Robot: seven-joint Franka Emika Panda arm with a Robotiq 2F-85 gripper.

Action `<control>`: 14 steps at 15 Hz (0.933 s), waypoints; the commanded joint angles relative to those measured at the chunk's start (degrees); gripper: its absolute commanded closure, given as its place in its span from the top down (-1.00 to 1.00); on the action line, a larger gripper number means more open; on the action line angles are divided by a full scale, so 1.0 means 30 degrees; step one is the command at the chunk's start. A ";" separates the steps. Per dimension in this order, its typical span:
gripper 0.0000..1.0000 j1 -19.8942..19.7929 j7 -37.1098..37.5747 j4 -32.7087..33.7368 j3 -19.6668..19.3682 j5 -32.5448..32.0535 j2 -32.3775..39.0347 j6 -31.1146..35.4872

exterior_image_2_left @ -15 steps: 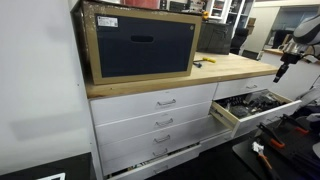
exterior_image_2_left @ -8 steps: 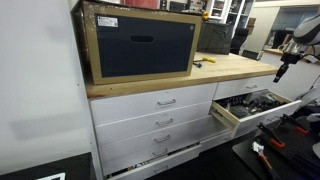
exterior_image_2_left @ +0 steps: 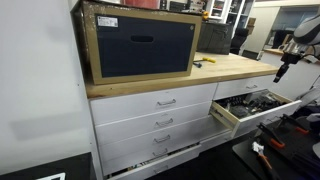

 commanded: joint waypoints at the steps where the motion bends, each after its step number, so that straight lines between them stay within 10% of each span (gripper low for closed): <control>1: 0.49 -0.0571 -0.0277 -0.0305 -0.0145 -0.0193 -0.0141 0.1615; 5: 1.00 -0.1402 -0.0565 -0.0210 -0.0652 -0.0058 -0.0720 0.3687; 12: 1.00 -0.2428 0.0557 0.0042 -0.0965 -0.1713 -0.3166 0.4052; 14: 0.47 -0.2476 0.0830 0.0010 -0.1126 -0.2570 -0.3732 0.4400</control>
